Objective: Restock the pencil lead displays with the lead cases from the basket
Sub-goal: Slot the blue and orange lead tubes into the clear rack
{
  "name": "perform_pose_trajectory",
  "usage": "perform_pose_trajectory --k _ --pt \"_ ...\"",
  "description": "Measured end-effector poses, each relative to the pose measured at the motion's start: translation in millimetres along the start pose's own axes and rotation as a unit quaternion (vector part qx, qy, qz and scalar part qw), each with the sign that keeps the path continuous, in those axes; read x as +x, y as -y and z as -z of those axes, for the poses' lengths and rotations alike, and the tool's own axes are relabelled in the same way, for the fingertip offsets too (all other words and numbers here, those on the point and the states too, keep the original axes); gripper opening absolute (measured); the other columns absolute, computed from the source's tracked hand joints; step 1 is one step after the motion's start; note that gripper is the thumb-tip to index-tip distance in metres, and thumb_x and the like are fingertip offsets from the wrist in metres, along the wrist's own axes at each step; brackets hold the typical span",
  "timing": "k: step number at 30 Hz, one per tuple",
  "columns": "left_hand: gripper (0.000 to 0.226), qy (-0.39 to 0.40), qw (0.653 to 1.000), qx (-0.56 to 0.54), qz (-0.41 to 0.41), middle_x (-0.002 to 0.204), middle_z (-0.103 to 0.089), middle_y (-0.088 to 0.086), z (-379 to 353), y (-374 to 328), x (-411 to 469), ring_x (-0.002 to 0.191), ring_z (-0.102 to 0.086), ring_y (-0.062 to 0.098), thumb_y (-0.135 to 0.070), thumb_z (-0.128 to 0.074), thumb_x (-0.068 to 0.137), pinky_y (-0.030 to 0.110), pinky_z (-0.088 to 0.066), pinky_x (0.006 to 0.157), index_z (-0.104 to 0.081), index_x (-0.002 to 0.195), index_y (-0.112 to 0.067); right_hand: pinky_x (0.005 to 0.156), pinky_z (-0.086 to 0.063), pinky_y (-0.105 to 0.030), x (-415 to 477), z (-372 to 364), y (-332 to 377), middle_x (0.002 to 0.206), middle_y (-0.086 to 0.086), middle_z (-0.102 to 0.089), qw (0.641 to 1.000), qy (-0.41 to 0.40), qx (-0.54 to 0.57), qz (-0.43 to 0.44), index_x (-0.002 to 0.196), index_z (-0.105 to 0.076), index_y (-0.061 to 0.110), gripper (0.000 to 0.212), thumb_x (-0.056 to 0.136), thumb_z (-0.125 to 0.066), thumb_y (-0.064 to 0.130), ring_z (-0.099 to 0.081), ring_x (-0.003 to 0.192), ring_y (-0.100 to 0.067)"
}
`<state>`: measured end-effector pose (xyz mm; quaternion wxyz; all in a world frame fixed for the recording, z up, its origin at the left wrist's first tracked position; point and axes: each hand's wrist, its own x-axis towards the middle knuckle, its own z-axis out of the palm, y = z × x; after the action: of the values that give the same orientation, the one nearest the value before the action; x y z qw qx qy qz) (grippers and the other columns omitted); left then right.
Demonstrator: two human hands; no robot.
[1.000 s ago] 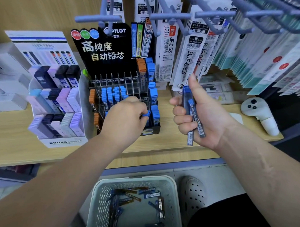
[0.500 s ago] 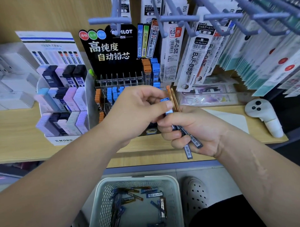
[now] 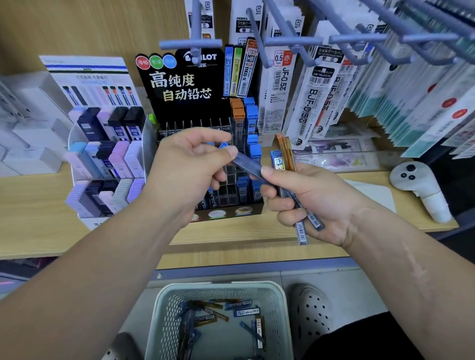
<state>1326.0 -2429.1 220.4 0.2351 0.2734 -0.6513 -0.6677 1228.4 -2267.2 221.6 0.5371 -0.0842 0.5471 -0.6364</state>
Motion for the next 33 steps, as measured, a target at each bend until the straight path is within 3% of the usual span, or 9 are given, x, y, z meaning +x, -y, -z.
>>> perform_pose_trajectory --k 3,7,9,12,14,17,21,26,33 --pt "0.017 0.031 0.999 -0.037 -0.016 0.07 -0.069 0.004 -0.1 -1.4 -1.5 0.052 -0.057 0.016 -0.002 -0.071 0.088 0.026 -0.048 0.049 -0.071 0.103 -0.01 0.035 -0.024 -0.013 0.5 -1.3 -0.3 0.068 -0.001 -0.048 1.0 -0.011 0.012 0.008 0.105 -0.061 0.009 0.011 0.098 -0.06 0.017 -0.034 0.05 -0.005" --pt "0.027 0.125 0.987 -0.074 -0.067 0.081 -0.066 0.007 4.3 -4.6 -2.2 0.059 -0.059 0.018 0.002 -0.061 0.092 0.027 -0.051 0.054 -0.069 0.114 -0.012 0.033 -0.021 -0.011 0.2 0.8 5.9 0.066 0.001 -0.044 0.995 0.007 0.098 -0.022 0.102 -0.065 0.006 0.021 0.087 -0.062 0.02 -0.032 0.046 -0.002" --pt "0.024 0.119 0.986 -0.031 -0.109 0.084 -0.067 0.004 6.9 -5.0 -1.1 0.061 -0.061 0.02 -0.002 -0.06 0.091 0.028 -0.052 0.052 -0.071 0.109 -0.014 0.032 -0.021 -0.011 0.1 3.4 7.9 0.066 0.002 -0.043 0.993 0.014 0.115 -0.036 0.103 -0.065 0.005 0.023 0.086 -0.062 0.021 -0.031 0.045 -0.002" --pt "0.012 0.099 0.985 0.016 -0.14 0.092 -0.072 0.014 7.2 -6.5 -0.7 0.066 -0.066 0.023 -0.005 -0.067 0.09 0.031 -0.054 0.052 -0.073 0.098 -0.011 0.032 -0.022 -0.012 1.3 3.6 4.9 0.066 0.001 -0.044 0.996 0.003 0.08 -0.043 0.112 -0.065 0.004 0.028 0.09 -0.061 0.021 -0.032 0.045 -0.003" --pt "0.006 0.079 0.985 0.041 -0.148 0.077 -0.073 0.009 8.4 -7.4 1.0 0.063 -0.068 0.023 -0.003 -0.071 0.089 0.029 -0.054 0.051 -0.073 0.089 -0.009 0.033 -0.023 -0.013 3.4 6.2 2.9 0.066 0.0 -0.046 0.998 -0.037 0.042 -0.028 0.122 -0.063 0.004 0.03 0.097 -0.061 0.02 -0.033 0.046 -0.004" --pt "0.005 0.053 0.982 0.115 -0.143 0.067 -0.071 0.005 11.4 -6.3 4.0 0.059 -0.069 0.018 -0.007 -0.076 0.085 0.026 -0.055 0.051 -0.074 0.083 -0.011 0.034 -0.023 -0.014 4.7 15.1 6.8 0.066 0.001 -0.047 0.995 -0.099 0.029 -0.002 0.113 -0.068 0.004 0.023 0.1 -0.06 0.02 -0.033 0.048 -0.005" --pt "0.009 0.049 0.972 0.203 -0.107 0.067 -0.071 0.003 10.7 8.1 5.6 0.062 -0.072 0.014 -0.012 -0.078 0.084 0.032 -0.058 0.055 -0.072 0.078 -0.015 0.033 -0.024 -0.014 3.0 23.2 12.9 0.067 0.001 -0.048 0.992 -0.122 0.04 0.012 0.109 -0.068 0.005 0.019 0.101 -0.058 0.02 -0.033 0.048 -0.005" --pt "0.016 0.05 0.957 0.266 -0.101 0.066 -0.07 -0.002 4.6 23.1 5.5 0.064 -0.072 0.008 -0.013 -0.077 0.086 0.04 -0.062 0.066 -0.068 0.076 -0.021 0.034 -0.024 -0.014 3.7 22.8 9.5 0.067 0.001 -0.048 0.993 -0.113 0.035 0.016 0.108 -0.069 0.006 0.02 0.1 -0.059 0.022 -0.033 0.049 -0.005" --pt "0.009 0.054 0.939 0.316 -0.124 0.072 -0.071 -0.006 -2.2 26.4 2.2 0.068 -0.071 0.004 -0.011 -0.073 0.088 0.026 -0.059 0.071 -0.07 0.088 -0.02 0.035 -0.024 -0.015 3.7 23.5 7.1 0.067 0.001 -0.049 0.993 -0.111 0.024 0.013 0.111 -0.068 0.006 0.022 0.1 -0.061 0.023 -0.034 0.049 -0.006"
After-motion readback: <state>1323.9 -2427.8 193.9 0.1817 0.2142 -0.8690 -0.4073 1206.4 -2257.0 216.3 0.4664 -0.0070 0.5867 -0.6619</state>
